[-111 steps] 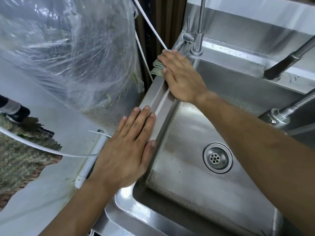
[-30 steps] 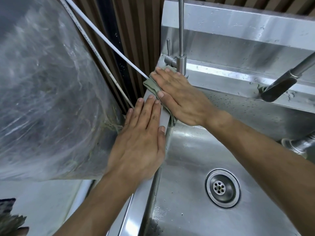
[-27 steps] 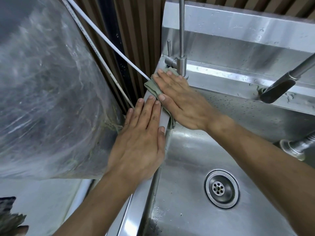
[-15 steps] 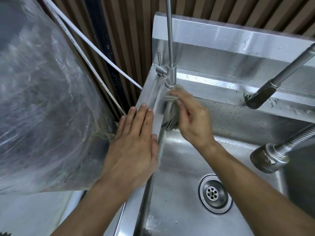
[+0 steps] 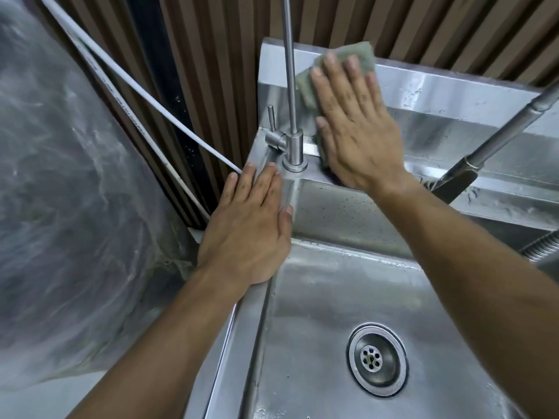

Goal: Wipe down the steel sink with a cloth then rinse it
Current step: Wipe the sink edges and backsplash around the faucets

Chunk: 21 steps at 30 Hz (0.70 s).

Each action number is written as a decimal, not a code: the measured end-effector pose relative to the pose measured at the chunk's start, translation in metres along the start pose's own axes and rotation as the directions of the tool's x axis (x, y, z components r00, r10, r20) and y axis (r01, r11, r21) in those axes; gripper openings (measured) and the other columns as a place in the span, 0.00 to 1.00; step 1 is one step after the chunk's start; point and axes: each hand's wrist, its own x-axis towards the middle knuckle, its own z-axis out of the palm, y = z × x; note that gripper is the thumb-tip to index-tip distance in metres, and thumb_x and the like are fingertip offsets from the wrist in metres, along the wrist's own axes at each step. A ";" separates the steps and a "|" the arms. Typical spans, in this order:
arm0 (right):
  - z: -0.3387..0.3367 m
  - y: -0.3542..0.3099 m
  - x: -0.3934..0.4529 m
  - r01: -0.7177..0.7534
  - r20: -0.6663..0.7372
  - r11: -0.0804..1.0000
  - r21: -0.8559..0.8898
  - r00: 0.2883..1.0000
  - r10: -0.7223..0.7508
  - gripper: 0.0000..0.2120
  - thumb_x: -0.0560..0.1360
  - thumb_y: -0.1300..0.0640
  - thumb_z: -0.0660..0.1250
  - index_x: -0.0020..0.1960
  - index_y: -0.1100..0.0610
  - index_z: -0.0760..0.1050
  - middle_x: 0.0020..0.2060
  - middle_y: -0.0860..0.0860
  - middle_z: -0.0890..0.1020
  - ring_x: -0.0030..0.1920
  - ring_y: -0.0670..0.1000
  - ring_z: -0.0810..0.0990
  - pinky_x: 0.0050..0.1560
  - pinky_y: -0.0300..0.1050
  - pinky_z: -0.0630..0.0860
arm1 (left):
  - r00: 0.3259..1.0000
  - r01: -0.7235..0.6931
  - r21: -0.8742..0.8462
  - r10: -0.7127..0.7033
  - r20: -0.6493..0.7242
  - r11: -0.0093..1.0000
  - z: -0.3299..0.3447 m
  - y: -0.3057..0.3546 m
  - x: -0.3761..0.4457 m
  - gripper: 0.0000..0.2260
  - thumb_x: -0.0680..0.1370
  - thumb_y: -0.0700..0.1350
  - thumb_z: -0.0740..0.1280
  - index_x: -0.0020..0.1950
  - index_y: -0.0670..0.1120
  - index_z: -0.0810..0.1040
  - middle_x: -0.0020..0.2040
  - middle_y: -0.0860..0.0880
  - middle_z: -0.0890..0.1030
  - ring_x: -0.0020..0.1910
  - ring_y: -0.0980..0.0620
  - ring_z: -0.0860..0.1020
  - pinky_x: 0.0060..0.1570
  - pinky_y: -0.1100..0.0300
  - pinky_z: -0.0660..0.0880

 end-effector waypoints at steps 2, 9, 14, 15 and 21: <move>-0.005 0.014 -0.002 -0.021 -0.007 0.999 -0.034 1.000 0.021 0.26 0.88 0.53 0.50 0.83 0.62 0.51 0.82 0.61 0.56 0.82 0.62 0.54 0.82 0.57 0.47 | 1.000 0.000 0.002 0.000 0.003 1.000 -0.001 0.001 -0.001 0.32 0.82 0.56 0.36 0.85 0.47 0.44 0.85 0.51 0.42 0.84 0.50 0.38 0.80 0.52 0.34; -0.003 0.004 0.060 0.476 0.128 0.876 -0.077 0.876 -0.465 0.27 0.88 0.51 0.42 0.84 0.60 0.49 0.83 0.58 0.53 0.83 0.60 0.51 0.83 0.58 0.49 | 1.000 -0.005 0.002 0.005 0.009 1.000 0.000 0.000 0.000 0.32 0.82 0.56 0.36 0.85 0.47 0.43 0.85 0.51 0.42 0.84 0.50 0.38 0.81 0.52 0.34; -0.006 0.060 0.004 0.601 0.285 0.788 -0.136 0.785 -0.550 0.29 0.86 0.54 0.47 0.84 0.58 0.42 0.84 0.53 0.45 0.83 0.56 0.45 0.83 0.56 0.48 | 1.000 -0.002 0.018 0.002 -0.009 1.000 0.002 0.001 -0.003 0.32 0.82 0.55 0.37 0.85 0.46 0.44 0.86 0.50 0.44 0.84 0.49 0.40 0.82 0.51 0.36; -0.008 0.061 0.006 0.601 0.286 0.788 -0.132 0.784 -0.550 0.29 0.85 0.54 0.46 0.84 0.57 0.43 0.84 0.53 0.45 0.83 0.55 0.45 0.83 0.55 0.48 | 1.000 -0.003 0.016 0.004 -0.020 1.000 0.003 0.001 -0.003 0.32 0.82 0.55 0.37 0.85 0.46 0.45 0.86 0.50 0.44 0.84 0.48 0.40 0.82 0.50 0.37; -0.002 0.017 0.060 0.593 0.197 0.796 -0.124 0.801 -0.566 0.28 0.88 0.50 0.46 0.84 0.56 0.42 0.84 0.56 0.46 0.83 0.57 0.46 0.83 0.56 0.46 | 1.000 0.002 -0.002 -0.002 -0.017 1.000 0.002 0.001 -0.002 0.32 0.82 0.55 0.37 0.85 0.47 0.44 0.85 0.51 0.43 0.84 0.50 0.39 0.81 0.52 0.36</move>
